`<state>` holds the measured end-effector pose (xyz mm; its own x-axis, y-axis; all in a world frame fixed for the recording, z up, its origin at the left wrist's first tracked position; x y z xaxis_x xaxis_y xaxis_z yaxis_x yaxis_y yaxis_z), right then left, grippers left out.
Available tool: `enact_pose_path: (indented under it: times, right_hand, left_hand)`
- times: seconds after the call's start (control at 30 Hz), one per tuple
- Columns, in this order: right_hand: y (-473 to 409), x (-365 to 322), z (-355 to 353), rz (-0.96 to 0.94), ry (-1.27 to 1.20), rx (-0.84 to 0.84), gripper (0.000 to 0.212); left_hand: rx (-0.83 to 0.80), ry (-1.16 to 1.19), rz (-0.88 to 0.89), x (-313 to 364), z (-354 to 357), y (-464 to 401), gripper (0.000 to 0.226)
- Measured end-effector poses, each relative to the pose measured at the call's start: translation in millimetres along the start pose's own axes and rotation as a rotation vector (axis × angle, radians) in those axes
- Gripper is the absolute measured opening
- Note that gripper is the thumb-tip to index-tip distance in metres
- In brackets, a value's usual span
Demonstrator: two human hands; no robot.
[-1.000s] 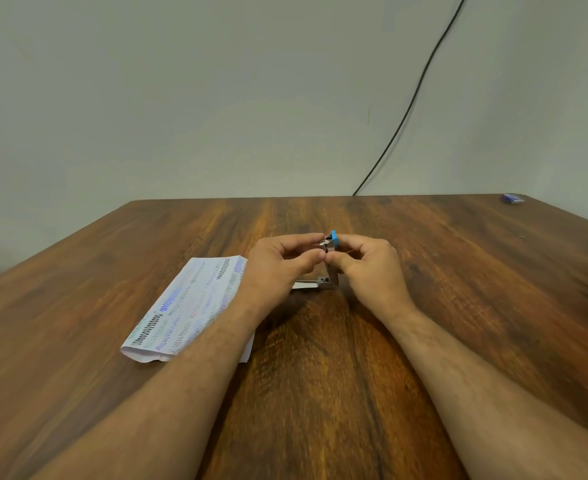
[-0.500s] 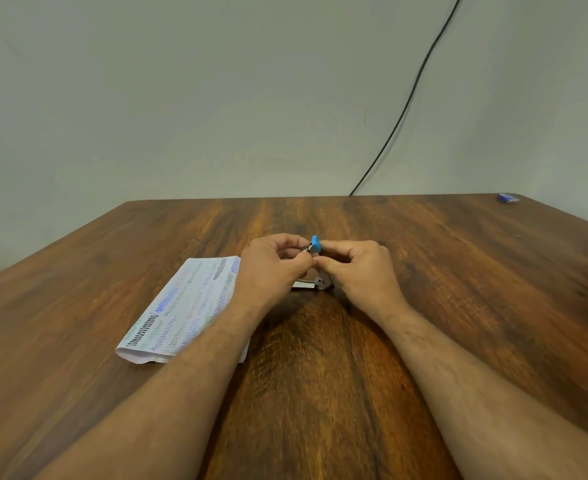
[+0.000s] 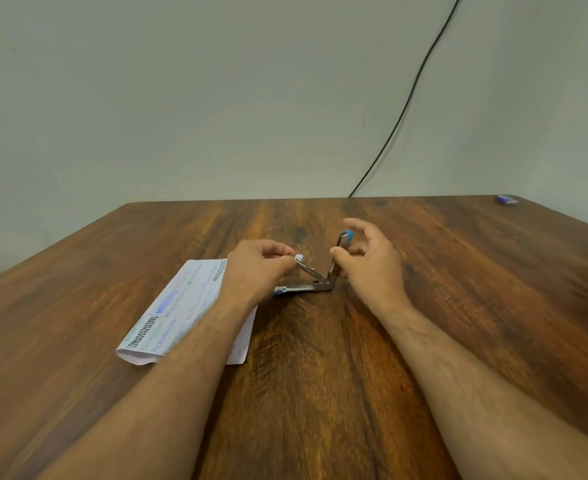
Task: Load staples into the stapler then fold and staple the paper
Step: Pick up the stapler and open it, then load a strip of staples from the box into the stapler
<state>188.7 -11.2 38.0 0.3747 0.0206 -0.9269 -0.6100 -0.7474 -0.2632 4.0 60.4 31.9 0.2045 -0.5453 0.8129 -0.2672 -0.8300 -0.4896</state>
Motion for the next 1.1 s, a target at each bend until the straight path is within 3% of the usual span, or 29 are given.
enact_pose_path:
  times: [0.17, 0.47, 0.57, 0.97, 1.1]
  right_hand:
    - [-8, 14, -6, 0.118, 0.023, 0.093, 0.039]
    - [-16, 34, -17, 0.388, 0.012, 0.163, 0.040]
    - [-16, 36, -18, 0.446, 0.014, 0.149, 0.013]
    - [-17, 31, -24, 0.355, 0.309, 0.118, 0.004]
    - [-20, 30, -18, 0.296, 0.392, 0.090, 0.016]
  left_hand:
    - [-0.104, -0.249, 0.008, -1, -4, -1, 0.008]
    - [-0.130, -0.300, 0.028, 2, -5, -1, 0.006]
    - [-0.132, -0.316, 0.017, 1, -5, -1, 0.009]
    - [-0.123, -0.393, 0.021, -6, -7, -3, 0.009]
    - [-0.184, -0.460, 0.022, -5, -2, -1, 0.013]
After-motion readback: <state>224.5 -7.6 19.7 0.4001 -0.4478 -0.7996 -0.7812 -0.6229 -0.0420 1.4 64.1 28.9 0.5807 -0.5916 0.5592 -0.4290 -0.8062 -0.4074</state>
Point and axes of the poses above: each hand's wrist, its own y-axis away from the middle knuckle, its own z-axis out of the palm, x = y × z, the point moved 6 cm from there along -y, towards the middle knuckle, and after that the axes turned 15 degrees about z, right-handed, at the moved point
